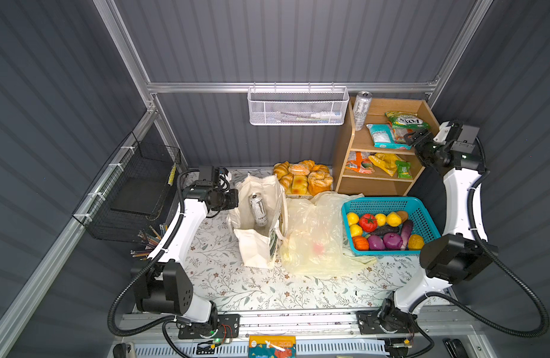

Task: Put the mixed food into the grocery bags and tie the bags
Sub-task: 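Move the right gripper back to the shelf, then grasp the teal snack packet on the shelf with the right gripper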

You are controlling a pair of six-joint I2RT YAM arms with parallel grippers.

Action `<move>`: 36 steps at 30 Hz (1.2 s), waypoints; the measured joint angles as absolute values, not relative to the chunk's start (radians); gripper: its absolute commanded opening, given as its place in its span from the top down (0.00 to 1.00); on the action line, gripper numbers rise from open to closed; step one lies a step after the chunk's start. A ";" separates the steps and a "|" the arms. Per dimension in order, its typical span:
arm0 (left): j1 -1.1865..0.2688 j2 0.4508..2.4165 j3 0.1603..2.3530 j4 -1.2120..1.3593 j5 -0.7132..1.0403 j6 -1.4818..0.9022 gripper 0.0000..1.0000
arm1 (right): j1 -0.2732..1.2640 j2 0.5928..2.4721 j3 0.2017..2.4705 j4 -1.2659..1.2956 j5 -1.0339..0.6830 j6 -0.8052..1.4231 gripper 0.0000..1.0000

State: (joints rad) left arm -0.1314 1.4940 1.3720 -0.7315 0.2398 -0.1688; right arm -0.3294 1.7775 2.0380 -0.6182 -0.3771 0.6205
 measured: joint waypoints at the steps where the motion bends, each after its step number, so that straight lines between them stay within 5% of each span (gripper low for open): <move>1: -0.131 1.494 1.372 -0.731 0.241 -0.169 1.00 | -0.327 1.794 2.064 -0.626 -0.374 0.613 0.20; 23: -0.131 1.494 1.372 -0.731 0.240 -0.169 1.00 | -0.303 1.908 2.167 -0.677 -0.299 0.560 0.24; 36: -0.131 1.494 1.372 -0.731 0.240 -0.169 1.00 | -0.238 1.977 2.246 -0.706 -0.430 0.544 0.49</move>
